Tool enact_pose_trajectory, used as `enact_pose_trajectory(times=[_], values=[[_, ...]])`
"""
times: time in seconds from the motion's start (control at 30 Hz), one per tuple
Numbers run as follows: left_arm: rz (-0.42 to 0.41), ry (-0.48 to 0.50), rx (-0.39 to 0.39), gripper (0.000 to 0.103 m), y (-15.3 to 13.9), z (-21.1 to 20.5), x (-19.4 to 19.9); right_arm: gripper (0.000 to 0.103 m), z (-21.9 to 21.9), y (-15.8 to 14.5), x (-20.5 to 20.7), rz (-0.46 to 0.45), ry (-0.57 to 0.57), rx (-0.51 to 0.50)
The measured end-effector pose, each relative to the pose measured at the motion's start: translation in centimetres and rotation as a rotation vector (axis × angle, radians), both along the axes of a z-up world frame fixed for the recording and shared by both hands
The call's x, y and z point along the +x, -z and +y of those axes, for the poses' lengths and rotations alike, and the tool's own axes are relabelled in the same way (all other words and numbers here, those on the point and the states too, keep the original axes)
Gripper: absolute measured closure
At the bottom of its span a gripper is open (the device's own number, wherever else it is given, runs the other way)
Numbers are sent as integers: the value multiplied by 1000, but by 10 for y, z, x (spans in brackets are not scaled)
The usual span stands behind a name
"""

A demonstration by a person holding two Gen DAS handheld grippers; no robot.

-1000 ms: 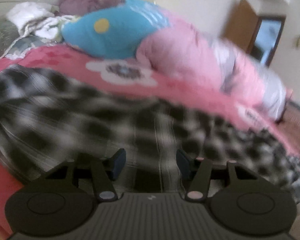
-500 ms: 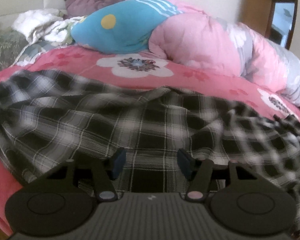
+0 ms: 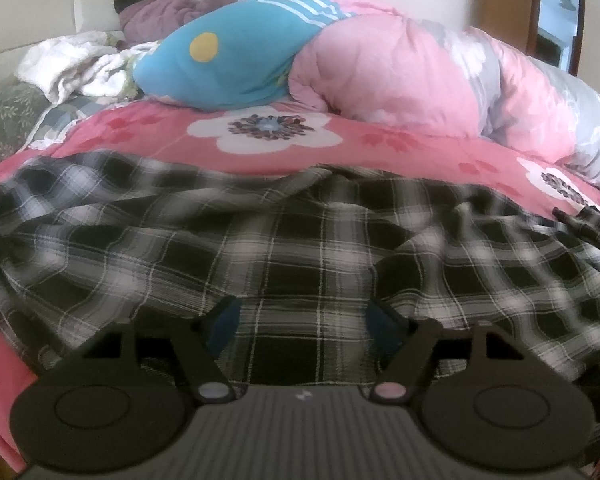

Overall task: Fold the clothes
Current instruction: 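Press both open grippers onto the spread plaid shirt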

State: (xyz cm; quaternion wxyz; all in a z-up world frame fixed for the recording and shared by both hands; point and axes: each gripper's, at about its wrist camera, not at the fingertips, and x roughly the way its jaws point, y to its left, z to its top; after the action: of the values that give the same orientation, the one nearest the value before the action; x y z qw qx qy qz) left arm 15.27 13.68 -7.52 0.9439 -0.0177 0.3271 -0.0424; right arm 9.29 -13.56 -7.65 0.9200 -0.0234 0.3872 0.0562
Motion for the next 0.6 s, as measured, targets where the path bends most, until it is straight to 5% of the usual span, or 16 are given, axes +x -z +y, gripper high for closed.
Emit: enact_pose_trajectory(times=[0.6], values=[[1, -6, 38, 19, 2, -9, 3, 1, -6, 13, -2, -30, 1, 40]])
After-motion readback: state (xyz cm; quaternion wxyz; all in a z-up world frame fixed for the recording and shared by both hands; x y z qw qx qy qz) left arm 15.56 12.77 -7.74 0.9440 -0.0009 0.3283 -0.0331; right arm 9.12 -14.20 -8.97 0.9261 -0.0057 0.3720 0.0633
